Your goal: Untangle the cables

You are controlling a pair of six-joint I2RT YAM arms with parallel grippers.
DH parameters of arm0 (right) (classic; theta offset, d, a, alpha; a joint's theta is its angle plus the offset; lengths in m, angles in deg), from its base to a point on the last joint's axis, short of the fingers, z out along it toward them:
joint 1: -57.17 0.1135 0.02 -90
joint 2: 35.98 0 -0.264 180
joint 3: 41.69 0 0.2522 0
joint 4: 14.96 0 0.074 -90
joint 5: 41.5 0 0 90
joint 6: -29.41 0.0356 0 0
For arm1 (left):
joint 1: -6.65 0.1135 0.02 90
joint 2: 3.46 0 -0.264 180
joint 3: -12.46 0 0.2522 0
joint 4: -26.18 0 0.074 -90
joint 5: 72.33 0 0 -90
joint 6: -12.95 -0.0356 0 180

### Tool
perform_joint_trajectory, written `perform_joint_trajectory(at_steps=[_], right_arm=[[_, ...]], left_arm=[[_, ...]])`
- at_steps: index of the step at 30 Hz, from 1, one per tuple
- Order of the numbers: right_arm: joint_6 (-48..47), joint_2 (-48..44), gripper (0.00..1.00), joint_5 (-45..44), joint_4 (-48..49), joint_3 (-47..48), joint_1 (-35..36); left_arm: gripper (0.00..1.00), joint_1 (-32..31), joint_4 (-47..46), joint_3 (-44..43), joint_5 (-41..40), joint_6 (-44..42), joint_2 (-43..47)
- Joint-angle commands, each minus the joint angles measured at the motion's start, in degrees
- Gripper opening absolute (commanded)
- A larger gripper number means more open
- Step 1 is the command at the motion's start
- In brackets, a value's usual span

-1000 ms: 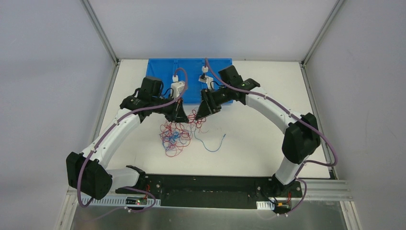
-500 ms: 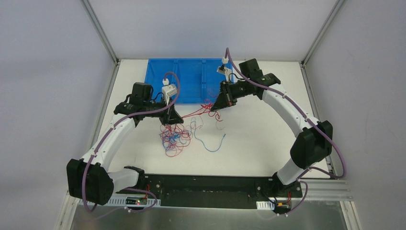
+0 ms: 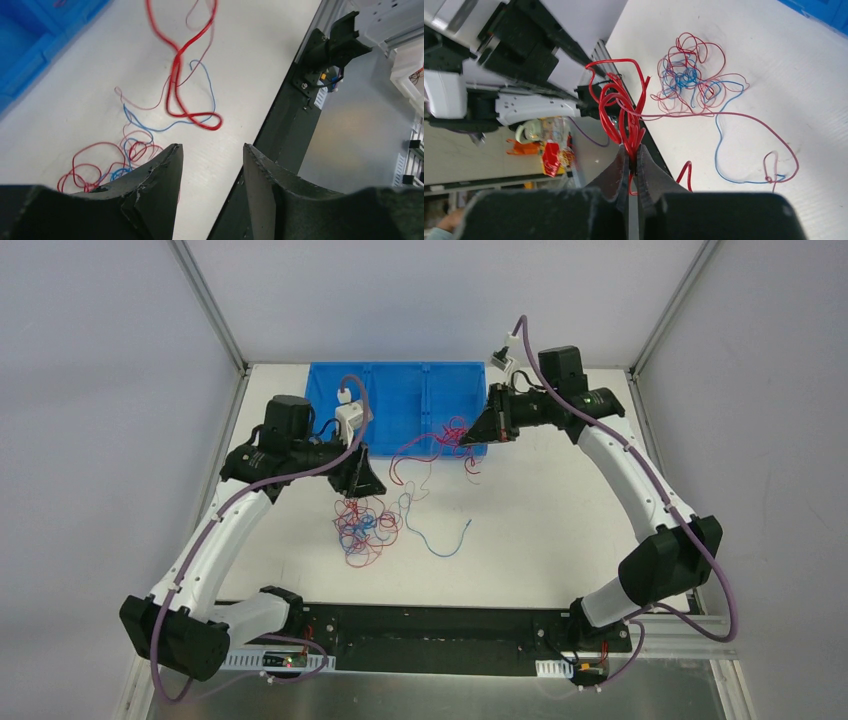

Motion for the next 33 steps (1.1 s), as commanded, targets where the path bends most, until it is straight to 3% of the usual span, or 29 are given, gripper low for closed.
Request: perform_joint_trajectory(at_steps=[1,6,19,21,25,26,33], right_arm=[[16.17,-2.67,0.0,-0.8,13.52,-3.51,0.21],[18.07,-4.23,0.0,-1.94,14.95,-5.41,2.72],[16.05,-5.08,0.0,-2.67,13.09,-7.12,5.67],[16.01,-4.87,0.0,-2.89,13.15,-7.08,5.71],[15.06,-4.57,0.0,-3.45,12.36,-7.21,5.59],[14.08,-4.55,0.0,-3.67,11.39,-7.28,5.35],[-2.21,-4.53,0.0,-5.26,-2.1,-11.37,-4.48]], left_arm=[[0.5,-3.85,-4.73,-4.01,0.36,4.19,-1.16],[0.5,-5.29,-12.22,-6.31,2.06,10.7,-6.66],[0.5,-5.83,-30.23,-2.5,3.97,28.03,-13.19],[0.44,-5.94,-30.83,-2.08,4.42,28.9,-13.22],[0.05,-5.82,-31.21,-1.91,4.66,29.08,-12.61],[0.0,-5.82,-30.77,-1.97,4.62,28.91,-12.16],[0.0,0.35,-21.64,-4.88,5.65,24.26,-6.4]])
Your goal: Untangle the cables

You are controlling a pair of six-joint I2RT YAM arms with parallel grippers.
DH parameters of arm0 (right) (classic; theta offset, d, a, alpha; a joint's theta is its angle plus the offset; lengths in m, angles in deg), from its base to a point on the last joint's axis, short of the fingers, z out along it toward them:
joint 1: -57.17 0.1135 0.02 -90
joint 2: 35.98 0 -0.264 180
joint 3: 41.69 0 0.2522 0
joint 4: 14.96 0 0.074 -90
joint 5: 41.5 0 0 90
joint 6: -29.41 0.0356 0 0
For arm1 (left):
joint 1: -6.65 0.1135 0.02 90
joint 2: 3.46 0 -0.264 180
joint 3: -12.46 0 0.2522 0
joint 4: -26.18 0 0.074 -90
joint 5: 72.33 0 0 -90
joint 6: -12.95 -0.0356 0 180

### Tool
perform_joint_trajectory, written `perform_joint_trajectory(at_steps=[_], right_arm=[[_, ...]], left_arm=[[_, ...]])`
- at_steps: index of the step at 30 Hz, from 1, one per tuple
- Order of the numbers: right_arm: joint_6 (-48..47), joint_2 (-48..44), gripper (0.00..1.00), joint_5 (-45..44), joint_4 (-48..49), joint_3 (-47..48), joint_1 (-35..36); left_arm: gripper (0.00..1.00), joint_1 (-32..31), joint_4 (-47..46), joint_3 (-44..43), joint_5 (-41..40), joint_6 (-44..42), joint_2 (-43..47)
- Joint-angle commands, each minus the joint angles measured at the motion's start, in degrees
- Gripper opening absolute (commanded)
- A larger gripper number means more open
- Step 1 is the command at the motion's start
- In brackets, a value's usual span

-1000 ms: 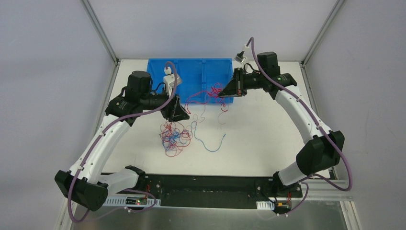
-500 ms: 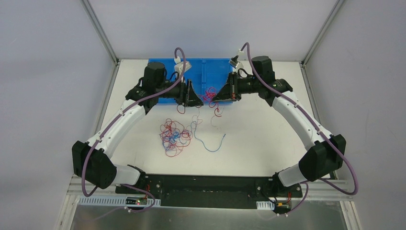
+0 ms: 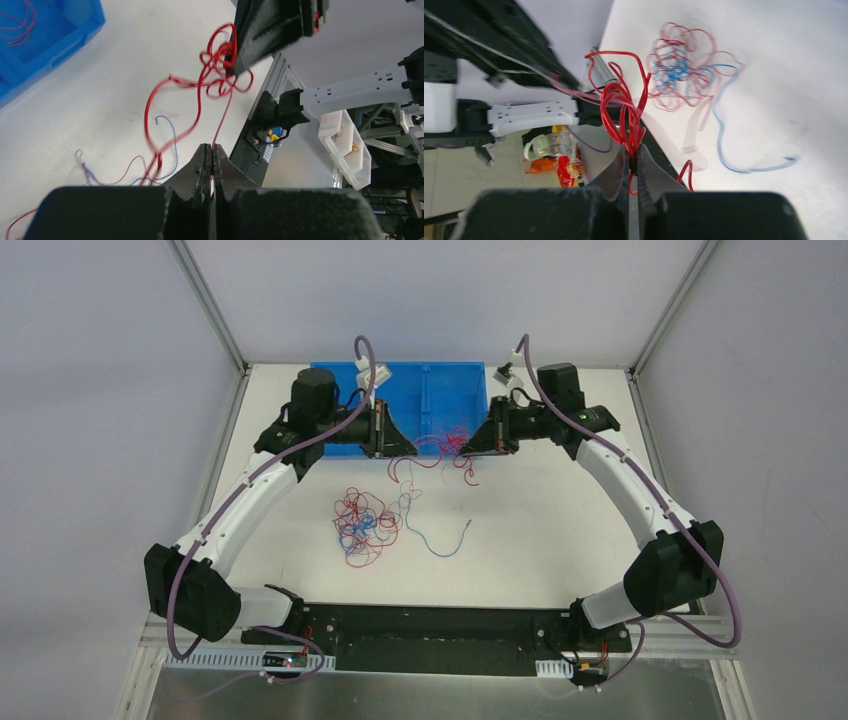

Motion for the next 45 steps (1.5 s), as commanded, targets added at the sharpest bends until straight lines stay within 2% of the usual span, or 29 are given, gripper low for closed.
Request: perform_joint_trajectory(at_steps=[1,4,8,17,27,31,36,40,45], right_arm=[[-13.88,-1.32,0.0,-1.95,-11.0,-3.76,-7.41],[-20.83,-0.72,0.0,-2.87,-15.08,-6.62,-11.1],[-24.77,1.03,0.0,-4.69,-16.52,-11.33,-14.3],[-30.91,3.87,0.0,-9.1,-17.26,-18.54,-17.31],[-32.0,2.84,0.0,-8.98,-17.4,-20.75,-17.43],[-32.42,0.83,0.0,-6.32,-18.24,-18.22,-17.41],[-21.76,-4.15,0.0,-1.08,-11.69,-8.17,-16.45],[-13.85,-3.5,0.0,-7.27,-4.89,0.65,-12.22],[-4.75,4.12,0.0,-16.27,1.12,10.37,-5.34]], left_arm=[[0.0,5.72,3.98,-2.99,2.68,-3.03,6.21],[0.0,8.45,5.38,-6.12,3.3,-5.05,7.43],[0.0,9.92,6.81,-15.45,1.98,-8.68,5.54],[0.0,10.31,4.65,-45.78,-0.54,-4.62,-9.19],[0.0,10.26,-1.53,-72.45,-6.28,0.48,-24.64],[0.0,10.31,-3.62,-72.13,-5.4,1.63,-24.33],[0.0,10.5,-3.89,-57.08,-3.83,-1.29,-14.71],[0.0,11.3,-3.29,-47.38,-4.06,-3.48,-6.6],[0.0,11.36,-1.1,-43.06,-5.56,-6.65,-1.49]])
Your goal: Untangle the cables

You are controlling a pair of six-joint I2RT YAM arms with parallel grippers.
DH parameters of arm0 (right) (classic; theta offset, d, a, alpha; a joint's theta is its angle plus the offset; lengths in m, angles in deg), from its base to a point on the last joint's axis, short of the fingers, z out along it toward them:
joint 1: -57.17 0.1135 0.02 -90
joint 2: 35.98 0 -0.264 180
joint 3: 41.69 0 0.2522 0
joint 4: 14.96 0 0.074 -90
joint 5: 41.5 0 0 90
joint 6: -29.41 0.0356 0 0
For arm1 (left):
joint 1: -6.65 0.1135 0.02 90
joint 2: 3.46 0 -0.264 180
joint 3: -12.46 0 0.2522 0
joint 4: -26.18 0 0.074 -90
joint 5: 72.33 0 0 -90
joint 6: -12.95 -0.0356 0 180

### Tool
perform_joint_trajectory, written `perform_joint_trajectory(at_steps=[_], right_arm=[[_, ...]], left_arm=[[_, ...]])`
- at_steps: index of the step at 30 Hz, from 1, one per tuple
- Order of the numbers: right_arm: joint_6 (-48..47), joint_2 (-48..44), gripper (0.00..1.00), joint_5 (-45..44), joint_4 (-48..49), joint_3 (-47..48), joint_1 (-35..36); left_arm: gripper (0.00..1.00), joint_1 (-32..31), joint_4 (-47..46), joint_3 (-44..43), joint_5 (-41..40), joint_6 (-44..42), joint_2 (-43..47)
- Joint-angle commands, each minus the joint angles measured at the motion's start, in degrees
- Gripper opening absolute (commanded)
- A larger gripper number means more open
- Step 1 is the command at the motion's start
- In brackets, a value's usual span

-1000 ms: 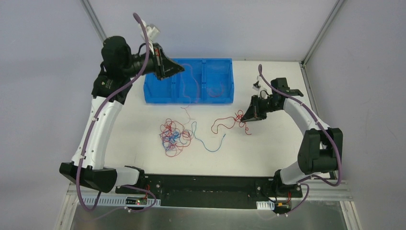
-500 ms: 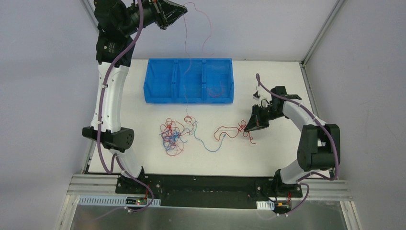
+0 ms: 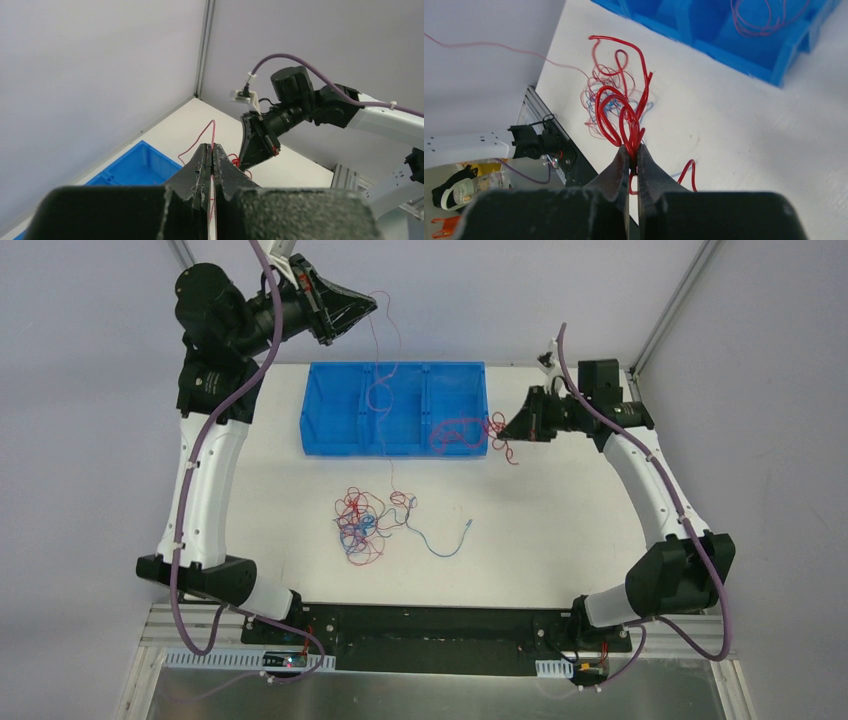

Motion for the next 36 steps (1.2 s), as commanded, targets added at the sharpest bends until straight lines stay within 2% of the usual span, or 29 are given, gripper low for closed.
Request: perform_joint_trajectory(at_steps=[1,11,13,14,16,18,20,23,26,30,36], right_arm=[[10.8,7.54,0.0,-9.09,7.06,9.06,6.05],[16.74,32.42,0.0,-32.98,8.18,34.96,17.51],[16.3,35.92,0.43,-32.52,9.88,38.19,19.1],[16.46,36.79,0.59,-29.61,11.33,38.92,19.24],[15.51,36.8,0.79,-22.61,12.78,40.04,19.12],[12.71,34.46,0.91,-13.65,12.92,38.55,18.46],[11.89,29.71,0.94,-4.96,16.86,31.24,16.91],[11.0,20.99,0.95,1.8,23.45,16.2,15.42],[10.96,15.93,0.96,6.19,26.97,6.6,15.5],[9.85,12.83,0.98,6.53,29.36,4.84,16.68],[7.78,8.8,0.99,-1.04,39.68,4.82,17.58]], left_arm=[[0.0,0.46,-1.1,2.24,-0.77,-3.68,5.52],[0.0,0.45,-0.31,4.45,0.11,-3.99,6.34],[0.0,0.39,-0.16,5.4,-0.4,-4.31,6.54],[0.0,0.45,-0.1,5.87,-0.88,-4.32,6.59],[0.0,0.46,0.05,6.84,-1.82,-4.08,6.64],[0.0,0.46,0.02,7.62,-3.06,-3.48,6.65],[0.0,0.46,-0.07,7.88,-4.79,-3.08,6.44],[0.0,0.46,0.42,7.51,-9.6,-2.96,5.84],[0.0,0.59,1.72,6.95,-12.96,-2.66,5.14],[0.0,0.63,2.97,8.65,-13.0,-1.46,5.12],[0.0,0.54,2.98,11.73,-8.51,0.97,5.6]])
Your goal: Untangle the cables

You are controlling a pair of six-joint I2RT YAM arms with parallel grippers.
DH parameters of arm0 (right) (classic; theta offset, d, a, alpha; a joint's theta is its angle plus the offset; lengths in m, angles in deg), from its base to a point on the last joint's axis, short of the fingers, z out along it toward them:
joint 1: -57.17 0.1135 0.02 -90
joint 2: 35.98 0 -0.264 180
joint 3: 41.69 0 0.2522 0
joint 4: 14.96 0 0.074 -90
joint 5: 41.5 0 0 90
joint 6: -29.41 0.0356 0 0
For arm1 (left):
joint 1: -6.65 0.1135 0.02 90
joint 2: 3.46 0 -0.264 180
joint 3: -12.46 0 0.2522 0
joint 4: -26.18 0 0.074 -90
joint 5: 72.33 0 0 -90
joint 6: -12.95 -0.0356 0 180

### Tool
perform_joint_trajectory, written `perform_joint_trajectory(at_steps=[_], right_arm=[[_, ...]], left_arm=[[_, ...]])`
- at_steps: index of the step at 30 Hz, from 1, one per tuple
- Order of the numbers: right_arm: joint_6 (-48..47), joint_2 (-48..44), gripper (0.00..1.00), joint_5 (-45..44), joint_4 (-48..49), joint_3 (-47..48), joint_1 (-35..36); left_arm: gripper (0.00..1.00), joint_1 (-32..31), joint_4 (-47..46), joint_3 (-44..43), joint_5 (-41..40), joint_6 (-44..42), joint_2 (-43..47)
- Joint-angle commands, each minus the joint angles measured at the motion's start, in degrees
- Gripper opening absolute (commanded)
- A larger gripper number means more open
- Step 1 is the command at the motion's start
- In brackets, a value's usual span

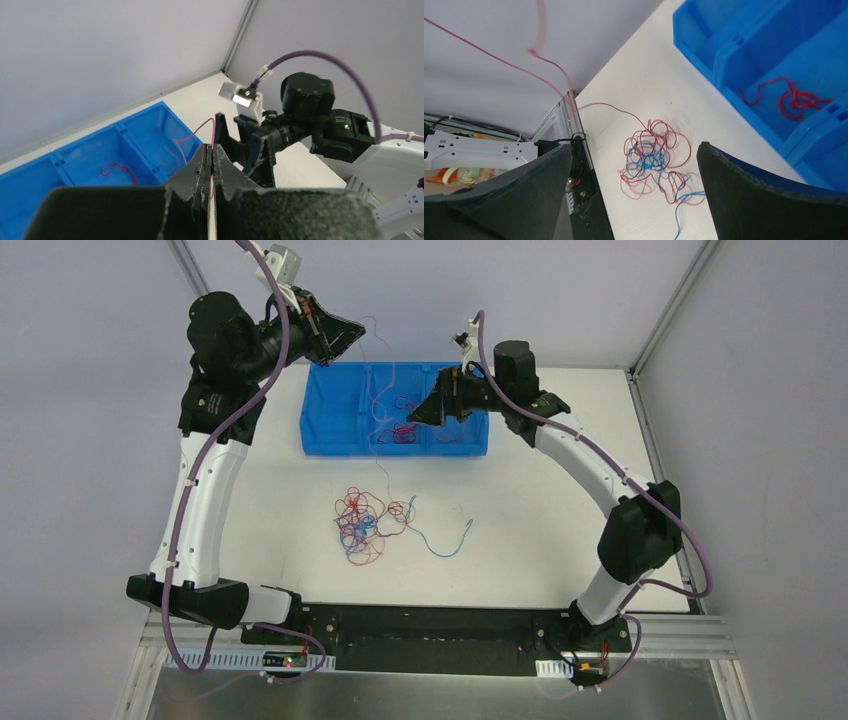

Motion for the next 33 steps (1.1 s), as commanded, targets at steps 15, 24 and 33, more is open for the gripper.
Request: perform_joint_trajectory(at_steps=[15,24,33], right_arm=[[-10.41,2.9,0.9,-10.19,8.27,9.27,9.68],[-3.26,1.75,0.0,-10.02,4.46,14.87,9.21],[5.36,-4.44,0.0,-9.37,-0.2,14.29,4.33]], left_arm=[[0.0,0.19,-2.22,1.83,7.32,8.22,-1.7],[0.21,2.24,-1.02,4.21,5.27,8.55,-1.9],[0.78,13.34,10.8,30.81,17.96,-30.12,9.3]])
